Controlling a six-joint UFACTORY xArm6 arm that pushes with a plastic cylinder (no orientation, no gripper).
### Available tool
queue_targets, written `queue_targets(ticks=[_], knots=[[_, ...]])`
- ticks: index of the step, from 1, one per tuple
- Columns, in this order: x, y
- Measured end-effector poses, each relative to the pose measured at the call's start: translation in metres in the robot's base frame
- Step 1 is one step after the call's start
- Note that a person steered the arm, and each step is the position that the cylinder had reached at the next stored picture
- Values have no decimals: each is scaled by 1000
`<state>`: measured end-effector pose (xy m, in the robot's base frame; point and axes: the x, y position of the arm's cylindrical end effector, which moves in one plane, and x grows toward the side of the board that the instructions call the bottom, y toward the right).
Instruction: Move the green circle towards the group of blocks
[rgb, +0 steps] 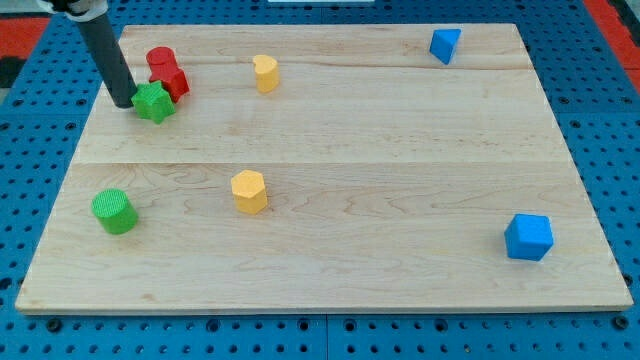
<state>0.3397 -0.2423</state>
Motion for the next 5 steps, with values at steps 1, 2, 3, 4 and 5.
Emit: queue_targets(ticks=[1,2,3,4,5], knots=[[0,-7],[38,12],[86,39],[120,56],[169,62]])
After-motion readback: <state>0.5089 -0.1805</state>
